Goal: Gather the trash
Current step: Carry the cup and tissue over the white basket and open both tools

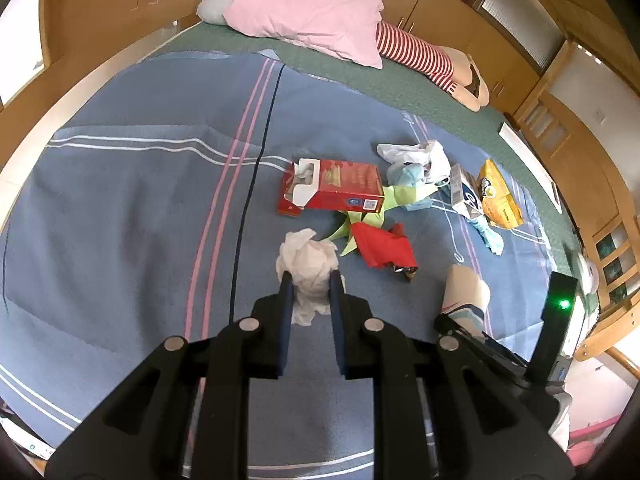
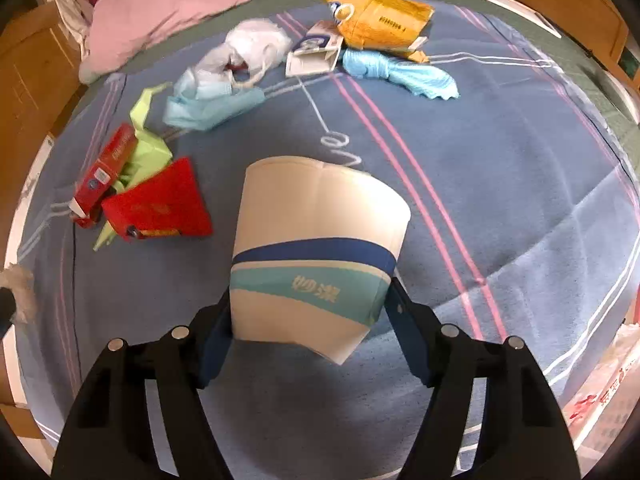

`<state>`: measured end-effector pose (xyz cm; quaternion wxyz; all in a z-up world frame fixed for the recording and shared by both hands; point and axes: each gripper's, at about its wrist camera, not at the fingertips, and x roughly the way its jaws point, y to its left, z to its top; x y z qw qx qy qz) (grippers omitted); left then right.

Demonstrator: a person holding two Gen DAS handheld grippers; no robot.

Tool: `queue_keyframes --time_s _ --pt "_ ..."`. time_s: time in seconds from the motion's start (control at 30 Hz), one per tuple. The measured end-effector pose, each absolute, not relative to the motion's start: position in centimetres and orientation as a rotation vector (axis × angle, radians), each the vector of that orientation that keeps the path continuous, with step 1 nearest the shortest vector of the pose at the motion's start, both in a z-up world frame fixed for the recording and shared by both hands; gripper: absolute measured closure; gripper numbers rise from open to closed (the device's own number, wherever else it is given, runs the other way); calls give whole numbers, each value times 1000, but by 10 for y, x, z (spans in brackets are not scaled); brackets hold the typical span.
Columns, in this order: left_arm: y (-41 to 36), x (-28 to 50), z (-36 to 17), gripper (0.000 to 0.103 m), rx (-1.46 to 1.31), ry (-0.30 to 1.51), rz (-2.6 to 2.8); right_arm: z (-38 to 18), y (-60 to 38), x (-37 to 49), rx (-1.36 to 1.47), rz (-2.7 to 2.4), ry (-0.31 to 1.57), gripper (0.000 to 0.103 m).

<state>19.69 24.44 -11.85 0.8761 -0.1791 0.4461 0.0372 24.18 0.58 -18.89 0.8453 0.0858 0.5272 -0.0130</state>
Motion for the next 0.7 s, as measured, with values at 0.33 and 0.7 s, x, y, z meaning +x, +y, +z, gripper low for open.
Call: queue_keyframes --time_s 0.33,0.7 --pt "239 190 -106 85 -264 870 176 -120 7 202 87 -64 886 33" --pt "227 174 -103 84 -179 861 204 -73 37 148 28 22 759 33"
